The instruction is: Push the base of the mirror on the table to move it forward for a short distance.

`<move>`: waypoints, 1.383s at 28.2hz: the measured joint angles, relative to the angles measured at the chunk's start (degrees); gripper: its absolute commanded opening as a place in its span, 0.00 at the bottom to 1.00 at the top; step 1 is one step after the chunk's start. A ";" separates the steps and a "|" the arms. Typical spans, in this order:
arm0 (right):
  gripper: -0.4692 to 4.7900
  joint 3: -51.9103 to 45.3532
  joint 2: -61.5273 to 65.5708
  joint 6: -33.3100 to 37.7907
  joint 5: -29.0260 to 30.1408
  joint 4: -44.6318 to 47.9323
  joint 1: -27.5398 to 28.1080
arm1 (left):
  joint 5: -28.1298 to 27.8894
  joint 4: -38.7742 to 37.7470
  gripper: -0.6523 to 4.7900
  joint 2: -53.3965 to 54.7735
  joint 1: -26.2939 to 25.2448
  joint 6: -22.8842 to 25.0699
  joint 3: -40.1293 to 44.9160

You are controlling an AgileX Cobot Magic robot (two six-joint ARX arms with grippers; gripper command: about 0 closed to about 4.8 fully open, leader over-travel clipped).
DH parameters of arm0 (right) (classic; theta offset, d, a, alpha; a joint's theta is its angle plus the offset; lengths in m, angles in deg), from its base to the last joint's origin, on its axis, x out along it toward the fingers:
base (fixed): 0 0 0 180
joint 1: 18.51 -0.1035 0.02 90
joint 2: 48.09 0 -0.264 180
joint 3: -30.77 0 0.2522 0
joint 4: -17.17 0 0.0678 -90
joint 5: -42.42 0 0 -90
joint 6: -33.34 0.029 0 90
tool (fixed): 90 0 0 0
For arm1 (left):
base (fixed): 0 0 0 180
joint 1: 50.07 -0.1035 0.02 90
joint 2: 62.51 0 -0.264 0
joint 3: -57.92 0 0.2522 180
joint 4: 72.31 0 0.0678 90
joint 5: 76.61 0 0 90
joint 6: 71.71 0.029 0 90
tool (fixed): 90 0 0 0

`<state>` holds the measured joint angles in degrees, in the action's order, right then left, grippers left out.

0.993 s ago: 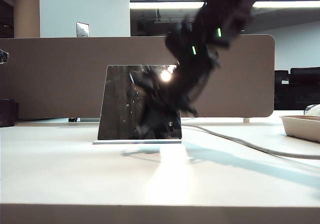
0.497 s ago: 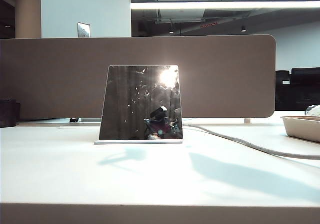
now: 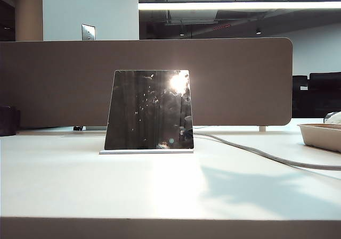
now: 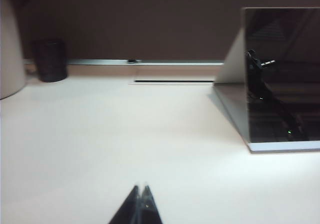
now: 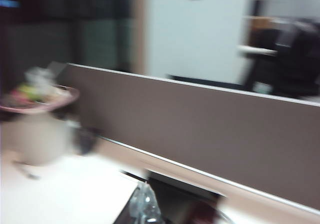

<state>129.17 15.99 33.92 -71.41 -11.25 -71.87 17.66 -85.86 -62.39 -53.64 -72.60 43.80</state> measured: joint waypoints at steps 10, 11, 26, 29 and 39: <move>0.09 -13.42 -12.33 -0.61 -7.76 -1.66 0.09 | 0.00 0.00 0.12 0.00 2.86 0.00 0.00; 0.09 -15.13 -13.07 -0.61 -9.11 -0.20 0.11 | 0.00 0.00 0.12 0.00 2.84 0.00 0.00; 0.09 -19.87 -15.39 -0.61 -13.51 -18.45 0.39 | -0.02 0.00 0.12 0.00 2.75 0.00 0.00; 0.09 -19.87 -15.37 -0.63 -13.49 -20.41 0.39 | -0.02 0.00 0.12 0.00 2.75 0.00 0.00; 0.09 -20.02 -17.88 -0.63 -9.77 -20.79 9.70 | -0.04 0.04 0.12 0.00 2.75 0.00 0.00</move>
<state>109.15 -1.89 33.29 -81.18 -32.03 -62.17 17.61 -85.82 -62.39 -50.89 -72.60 43.80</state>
